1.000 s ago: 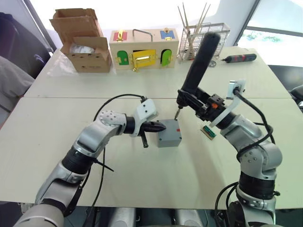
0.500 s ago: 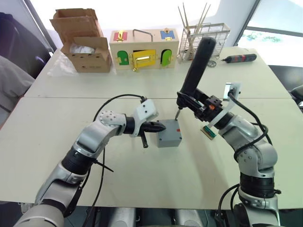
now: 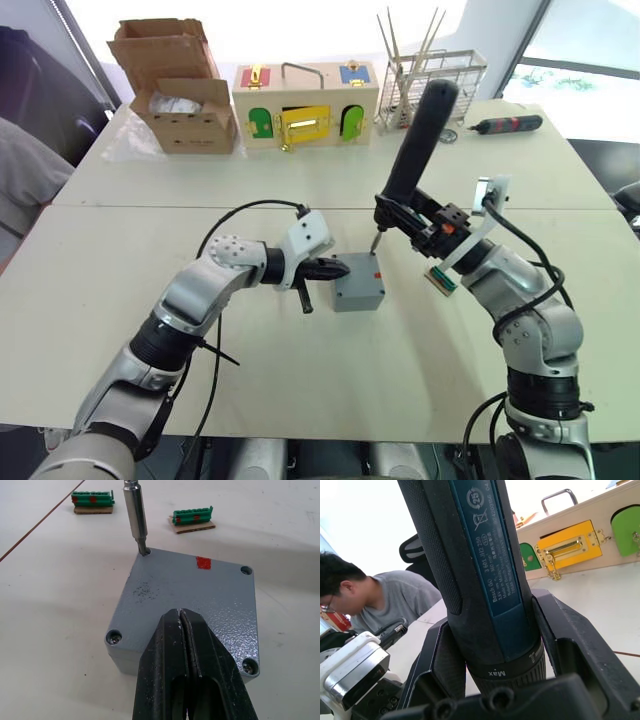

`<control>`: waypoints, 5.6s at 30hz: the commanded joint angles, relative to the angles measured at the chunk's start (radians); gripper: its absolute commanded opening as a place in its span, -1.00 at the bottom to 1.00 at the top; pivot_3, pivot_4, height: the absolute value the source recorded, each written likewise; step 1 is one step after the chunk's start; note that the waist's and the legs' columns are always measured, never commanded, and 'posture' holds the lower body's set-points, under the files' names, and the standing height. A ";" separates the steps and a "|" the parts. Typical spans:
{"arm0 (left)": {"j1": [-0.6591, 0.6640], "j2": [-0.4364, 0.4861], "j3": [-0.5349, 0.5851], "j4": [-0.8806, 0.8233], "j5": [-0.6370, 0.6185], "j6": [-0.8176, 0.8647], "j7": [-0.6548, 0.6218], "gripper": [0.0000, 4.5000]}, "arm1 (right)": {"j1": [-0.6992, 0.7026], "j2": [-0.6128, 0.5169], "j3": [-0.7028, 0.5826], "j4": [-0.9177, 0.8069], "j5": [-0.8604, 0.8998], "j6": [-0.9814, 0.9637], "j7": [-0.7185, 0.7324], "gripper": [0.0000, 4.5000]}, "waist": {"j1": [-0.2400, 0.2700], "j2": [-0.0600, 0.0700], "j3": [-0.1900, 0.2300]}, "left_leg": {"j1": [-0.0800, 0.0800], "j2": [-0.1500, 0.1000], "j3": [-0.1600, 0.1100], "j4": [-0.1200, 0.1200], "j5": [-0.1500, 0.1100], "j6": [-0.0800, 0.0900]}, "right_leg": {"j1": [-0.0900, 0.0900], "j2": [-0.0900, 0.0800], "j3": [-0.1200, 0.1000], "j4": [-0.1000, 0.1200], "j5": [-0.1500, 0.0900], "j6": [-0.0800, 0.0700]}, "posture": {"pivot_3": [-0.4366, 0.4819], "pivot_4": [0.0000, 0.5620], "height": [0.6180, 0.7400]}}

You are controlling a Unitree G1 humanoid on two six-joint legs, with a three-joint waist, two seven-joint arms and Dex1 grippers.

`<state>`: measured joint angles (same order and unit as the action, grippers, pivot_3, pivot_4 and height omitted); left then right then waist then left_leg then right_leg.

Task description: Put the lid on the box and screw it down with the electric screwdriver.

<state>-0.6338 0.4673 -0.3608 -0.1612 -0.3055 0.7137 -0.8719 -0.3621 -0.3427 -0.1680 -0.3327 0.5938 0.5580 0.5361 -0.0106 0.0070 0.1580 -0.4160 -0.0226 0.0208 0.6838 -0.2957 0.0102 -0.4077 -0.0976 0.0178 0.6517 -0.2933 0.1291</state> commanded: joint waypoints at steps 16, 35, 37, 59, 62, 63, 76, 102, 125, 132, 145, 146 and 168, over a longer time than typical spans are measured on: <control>0.001 -0.005 -0.002 0.010 0.033 -0.013 0.000 -1.00 | -0.023 -0.022 -0.026 0.000 0.040 -0.017 -0.016 -0.22 | 0.000 0.000 0.000 | 0.000 0.000 0.000 0.000 0.000 0.000 | 0.000 0.000 0.000 0.000 0.000 0.000 | -0.05 -0.47 1.00; -0.011 -0.007 -0.099 0.059 0.080 0.030 -0.048 -1.00 | 0.076 -0.040 0.146 -0.024 -0.060 -0.056 0.054 -0.22 | -0.001 -0.007 -0.007 | 0.011 0.001 0.000 -0.002 -0.003 0.005 | 0.012 0.001 -0.001 -0.003 0.000 0.000 | -0.05 -0.47 1.00; -0.009 0.001 -0.105 0.060 0.090 0.026 -0.054 -1.00 | 0.087 -0.038 0.148 -0.024 -0.066 -0.059 0.052 -0.22 | -0.001 -0.008 -0.008 | 0.011 0.001 0.000 -0.002 -0.003 0.005 | 0.012 0.001 -0.001 -0.003 0.000 0.000 | -0.05 -0.47 1.00; 0.012 -0.019 -0.097 0.053 0.097 0.043 -0.048 -1.00 | 0.099 -0.021 0.172 -0.008 -0.092 -0.076 0.055 -0.22 | -0.001 -0.013 -0.014 | 0.019 0.002 -0.001 -0.005 -0.007 0.010 | 0.019 0.001 -0.001 -0.004 0.000 0.000 | -0.05 -0.47 1.00; 0.015 -0.021 -0.093 0.054 0.094 0.044 -0.046 -1.00 | 0.098 -0.021 0.175 -0.004 -0.095 -0.079 0.056 -0.22 | -0.002 -0.014 -0.015 | 0.020 0.002 -0.001 -0.005 -0.007 0.011 | 0.019 0.001 0.000 -0.004 0.000 0.000 | -0.05 -0.47 1.00; 0.016 -0.022 -0.092 0.052 0.092 0.045 -0.045 -1.00 | 0.097 -0.022 0.175 -0.002 -0.096 -0.080 0.057 -0.22 | -0.001 -0.014 -0.016 | 0.020 0.002 -0.001 -0.005 -0.007 0.011 | 0.019 0.001 0.000 -0.004 0.000 0.000 | -0.05 -0.47 1.00; 0.028 -0.025 -0.079 0.066 0.096 0.047 -0.036 -1.00 | 0.097 -0.022 0.186 0.007 -0.110 -0.081 0.072 -0.22 | -0.002 -0.016 -0.018 | 0.021 0.002 -0.001 -0.007 -0.007 0.011 | 0.020 0.000 0.000 -0.005 0.000 -0.001 | -0.05 -0.47 1.00; 0.031 -0.029 -0.079 0.064 0.099 0.040 -0.032 -1.00 | 0.104 -0.013 0.186 0.006 -0.111 -0.083 0.067 -0.22 | -0.002 -0.016 -0.019 | 0.022 0.002 -0.001 -0.009 -0.007 0.011 | 0.020 -0.001 0.000 -0.006 -0.001 -0.001 | -0.05 -0.47 1.00; 0.033 -0.029 -0.081 0.060 0.099 0.042 -0.031 -1.00 | 0.126 -0.018 0.210 0.026 -0.133 -0.109 0.078 -0.22 | -0.003 -0.020 -0.023 | 0.024 0.003 0.000 -0.018 -0.006 0.008 | 0.023 -0.003 0.000 -0.017 -0.001 -0.001 | -0.05 -0.47 1.00; 0.033 -0.029 -0.091 0.073 0.111 0.031 -0.030 -1.00 | 0.130 -0.017 0.211 0.025 -0.133 -0.111 0.079 -0.22 | -0.003 -0.020 -0.024 | 0.024 0.003 0.000 -0.018 -0.006 0.008 | 0.023 -0.004 0.000 -0.019 -0.001 -0.001 | -0.05 -0.47 1.00; 0.040 -0.020 -0.095 0.061 0.110 0.036 -0.034 -1.00 | 0.148 -0.031 0.231 0.028 -0.150 -0.117 0.096 -0.22 | -0.003 -0.019 -0.025 | 0.024 0.003 0.000 -0.019 -0.006 0.008 | 0.023 -0.005 0.000 -0.019 -0.001 -0.002 | -0.05 -0.47 1.00; 0.041 -0.019 -0.095 0.060 0.110 0.037 -0.033 -1.00 | 0.152 -0.033 0.235 0.028 -0.153 -0.117 0.098 -0.22 | -0.004 -0.019 -0.027 | 0.024 0.003 0.000 -0.019 -0.006 0.008 | 0.023 -0.005 0.000 -0.019 -0.001 -0.002 | -0.05 -0.47 1.00; 0.048 -0.022 -0.102 0.054 0.113 0.041 -0.024 -1.00 | 0.159 -0.021 0.226 0.054 -0.160 -0.124 0.098 -0.22 | -0.005 -0.019 -0.034 | 0.026 0.004 0.000 -0.021 -0.006 0.007 | 0.025 -0.006 0.000 -0.022 -0.002 -0.003 | -0.05 -0.47 1.00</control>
<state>-0.6119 0.4316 -0.4160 -0.1416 -0.2240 0.7179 -0.8956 -0.2484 -0.3693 -0.0156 -0.3411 0.4353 0.3851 0.5969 -0.0157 -0.0124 0.1238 -0.3905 -0.0191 0.0206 0.6624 -0.3016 0.0176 -0.3831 -0.1037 0.0183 0.6300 -0.2948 0.1259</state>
